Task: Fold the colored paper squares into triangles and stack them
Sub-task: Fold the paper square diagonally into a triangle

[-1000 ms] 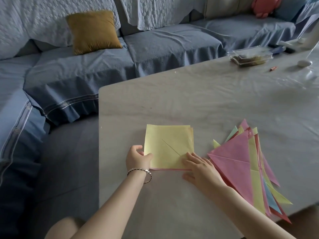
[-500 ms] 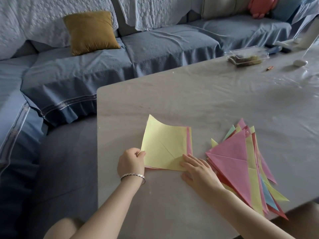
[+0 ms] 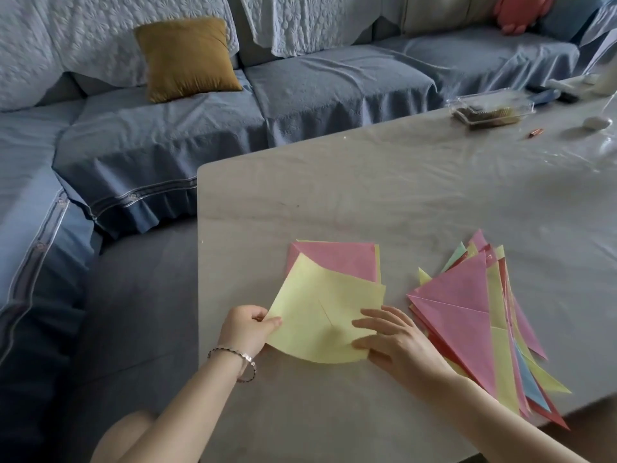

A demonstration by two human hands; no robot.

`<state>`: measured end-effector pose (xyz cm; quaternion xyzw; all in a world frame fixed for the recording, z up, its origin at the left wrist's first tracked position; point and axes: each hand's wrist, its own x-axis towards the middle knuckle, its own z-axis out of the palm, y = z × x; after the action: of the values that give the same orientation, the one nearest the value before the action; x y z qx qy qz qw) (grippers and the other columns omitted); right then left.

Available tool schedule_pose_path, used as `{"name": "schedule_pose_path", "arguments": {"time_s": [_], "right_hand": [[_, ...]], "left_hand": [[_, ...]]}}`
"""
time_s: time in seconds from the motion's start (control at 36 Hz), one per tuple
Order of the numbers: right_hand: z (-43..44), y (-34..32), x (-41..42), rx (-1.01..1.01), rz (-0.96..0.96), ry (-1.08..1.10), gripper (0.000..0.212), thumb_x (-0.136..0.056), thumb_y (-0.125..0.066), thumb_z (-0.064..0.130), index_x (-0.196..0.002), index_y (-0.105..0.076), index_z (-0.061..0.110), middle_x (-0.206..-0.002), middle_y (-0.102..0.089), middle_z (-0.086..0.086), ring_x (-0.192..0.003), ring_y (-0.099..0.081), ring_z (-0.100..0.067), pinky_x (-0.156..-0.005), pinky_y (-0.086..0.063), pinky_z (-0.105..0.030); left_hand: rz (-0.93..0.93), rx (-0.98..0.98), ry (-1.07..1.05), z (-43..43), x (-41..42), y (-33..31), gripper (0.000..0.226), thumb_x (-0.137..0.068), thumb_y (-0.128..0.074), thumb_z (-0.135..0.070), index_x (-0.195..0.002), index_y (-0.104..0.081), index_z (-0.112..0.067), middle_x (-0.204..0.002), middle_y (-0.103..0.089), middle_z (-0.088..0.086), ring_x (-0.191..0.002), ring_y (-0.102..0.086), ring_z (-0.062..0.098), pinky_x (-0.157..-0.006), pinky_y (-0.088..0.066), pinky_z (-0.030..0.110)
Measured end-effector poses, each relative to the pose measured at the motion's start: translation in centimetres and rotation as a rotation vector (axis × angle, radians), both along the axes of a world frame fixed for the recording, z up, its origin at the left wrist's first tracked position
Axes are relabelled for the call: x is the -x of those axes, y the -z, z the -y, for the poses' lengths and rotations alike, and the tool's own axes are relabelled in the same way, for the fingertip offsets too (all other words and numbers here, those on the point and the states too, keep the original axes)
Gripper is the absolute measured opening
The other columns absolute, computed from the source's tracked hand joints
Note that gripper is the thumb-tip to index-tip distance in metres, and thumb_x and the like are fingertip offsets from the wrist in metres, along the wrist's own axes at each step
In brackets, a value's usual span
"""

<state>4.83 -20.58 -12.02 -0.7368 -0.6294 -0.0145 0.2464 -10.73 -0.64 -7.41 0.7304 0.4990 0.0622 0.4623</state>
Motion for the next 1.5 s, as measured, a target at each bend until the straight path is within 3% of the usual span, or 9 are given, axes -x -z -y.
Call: {"name": "schedule_pose_path", "arguments": {"time_s": [0.11,0.25,0.33,0.53,0.69,0.81,1.08,1.33,1.5], "right_hand": [[0.9,0.8,0.2,0.012,0.013,-0.061,0.017,-0.074,-0.062,0.039,-0.079,-0.075,0.03,-0.103,-0.069,0.007,-0.102,-0.064,-0.016,-0.088,-0.05,-0.04],[1.5,1.3,0.6,-0.004,-0.102,-0.056,0.043,-0.093,-0.036,0.049,-0.086,-0.073,0.029,-0.107,-0.068,0.007,-0.105,-0.059,-0.011,-0.09,-0.047,-0.03],[1.6,1.1,0.5,0.026,-0.109,-0.058,0.041,-0.097,-0.03,0.045,-0.094,-0.067,0.029,-0.113,-0.065,0.01,-0.11,-0.055,-0.007,-0.091,-0.046,-0.029],[1.1,-0.4,1.0,-0.031,-0.421,0.033,0.04,-0.087,-0.043,0.06,-0.09,-0.068,0.03,-0.12,-0.057,0.021,-0.113,-0.051,0.0,-0.093,-0.043,-0.016],[-1.0,-4.9,0.6,-0.133,-0.674,0.201,0.009,-0.072,-0.06,0.045,-0.075,-0.066,0.05,-0.131,-0.039,0.029,-0.12,-0.037,0.016,-0.076,-0.038,-0.002],[-1.6,-7.5,0.0,-0.143,-0.681,0.205,0.009,-0.07,-0.059,0.047,-0.067,-0.066,0.042,-0.134,-0.032,0.031,-0.122,-0.027,0.021,-0.09,-0.024,0.005],[-1.3,-9.8,0.6,-0.215,-0.99,0.412,0.007,-0.079,-0.07,0.016,-0.075,-0.071,0.022,-0.06,-0.066,0.024,-0.058,-0.056,0.013,-0.06,-0.039,-0.002],[-1.0,-11.2,1.8,-0.281,-1.048,0.441,0.029,-0.077,-0.071,0.012,-0.058,-0.068,0.033,-0.056,-0.066,0.017,-0.051,-0.054,0.008,-0.057,-0.041,-0.004],[-1.0,-12.0,2.1,-0.325,-1.036,0.455,0.033,-0.076,-0.072,0.013,-0.051,-0.068,0.036,-0.057,-0.066,0.016,-0.054,-0.053,0.004,-0.056,-0.042,-0.007]], "left_hand": [[-0.071,-0.159,0.122,0.7,-0.6,-0.3,0.015,-0.075,-0.068,-0.012,-0.077,-0.061,-0.025,-0.072,-0.06,-0.012,-0.073,-0.058,0.01,-0.058,-0.04,0.014],[-0.014,-0.167,0.09,1.2,-2.5,-0.4,0.031,-0.076,-0.07,-0.016,-0.106,-0.062,-0.016,-0.078,-0.062,-0.004,-0.073,-0.057,0.013,-0.061,-0.04,0.021],[0.018,-0.187,0.038,1.4,-3.5,-0.6,0.021,-0.077,-0.067,-0.013,-0.098,-0.066,-0.012,-0.075,-0.06,-0.003,-0.074,-0.057,0.016,-0.06,-0.039,0.022],[0.141,-0.262,-0.008,2.1,-3.5,-1.5,0.008,-0.083,-0.064,-0.01,-0.083,-0.07,-0.005,-0.071,-0.062,-0.002,-0.071,-0.057,0.018,-0.065,-0.043,0.022],[0.251,-0.268,0.074,2.3,-1.9,-2.8,0.01,-0.083,-0.064,-0.008,-0.078,-0.07,-0.015,-0.067,-0.061,-0.016,-0.062,-0.056,-0.004,-0.056,-0.038,0.001],[0.322,-0.222,0.129,2.3,-0.9,-3.7,0.029,-0.082,-0.064,-0.004,-0.067,-0.066,-0.03,-0.068,-0.064,-0.019,-0.061,-0.058,-0.011,-0.059,-0.04,0.002],[0.4,-0.103,0.228,3.9,-0.5,-5.1,0.03,-0.081,-0.065,-0.001,-0.067,-0.065,-0.028,-0.056,-0.064,-0.024,-0.056,-0.057,-0.011,-0.058,-0.04,0.003],[0.542,-0.227,0.276,5.8,-1.3,-7.5,0.014,-0.078,-0.062,-0.041,-0.09,-0.065,-0.035,-0.087,-0.068,-0.018,-0.078,-0.063,-0.007,-0.07,-0.044,0.006],[0.599,-0.459,0.247,6.9,-2.3,-7.7,0.019,-0.077,-0.072,-0.01,-0.093,-0.073,-0.021,-0.084,-0.062,-0.029,-0.079,-0.061,-0.014,-0.072,-0.042,0.001]]}}
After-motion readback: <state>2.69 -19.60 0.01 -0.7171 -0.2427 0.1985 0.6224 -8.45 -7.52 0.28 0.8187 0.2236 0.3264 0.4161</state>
